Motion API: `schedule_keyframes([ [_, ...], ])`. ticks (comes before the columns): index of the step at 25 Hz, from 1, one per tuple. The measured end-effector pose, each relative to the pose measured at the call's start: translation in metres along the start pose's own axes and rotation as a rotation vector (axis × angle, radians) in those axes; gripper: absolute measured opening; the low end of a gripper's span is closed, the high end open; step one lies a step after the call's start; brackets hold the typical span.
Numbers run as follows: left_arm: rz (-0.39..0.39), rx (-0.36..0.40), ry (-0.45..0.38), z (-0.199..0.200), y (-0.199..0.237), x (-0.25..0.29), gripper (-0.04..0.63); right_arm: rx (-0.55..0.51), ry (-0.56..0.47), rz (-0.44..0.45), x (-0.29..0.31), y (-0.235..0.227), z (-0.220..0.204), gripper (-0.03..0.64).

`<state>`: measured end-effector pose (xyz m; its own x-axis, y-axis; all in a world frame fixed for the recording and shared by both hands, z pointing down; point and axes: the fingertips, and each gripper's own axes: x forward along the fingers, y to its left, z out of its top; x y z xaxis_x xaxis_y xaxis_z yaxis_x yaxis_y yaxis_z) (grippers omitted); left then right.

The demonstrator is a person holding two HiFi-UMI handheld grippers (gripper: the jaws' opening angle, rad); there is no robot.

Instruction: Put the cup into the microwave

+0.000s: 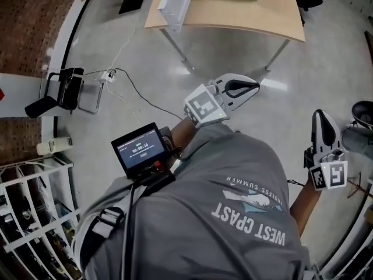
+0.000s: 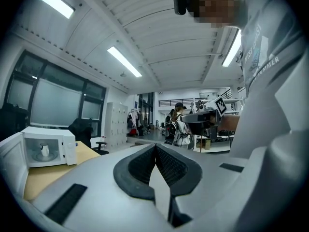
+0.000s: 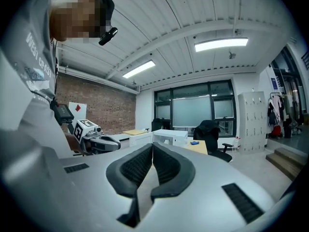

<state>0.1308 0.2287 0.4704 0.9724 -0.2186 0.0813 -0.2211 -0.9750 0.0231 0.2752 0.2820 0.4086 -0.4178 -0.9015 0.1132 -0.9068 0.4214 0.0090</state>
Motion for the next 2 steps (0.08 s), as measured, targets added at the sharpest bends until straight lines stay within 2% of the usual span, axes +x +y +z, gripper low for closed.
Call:
schedule_keyframes([
  [2,0.005,-0.01,0.011,-0.0099,0.0023,-0.0028,0.02,0.0,0.0,0.015,0.009,0.0033,-0.0063,0.018],
])
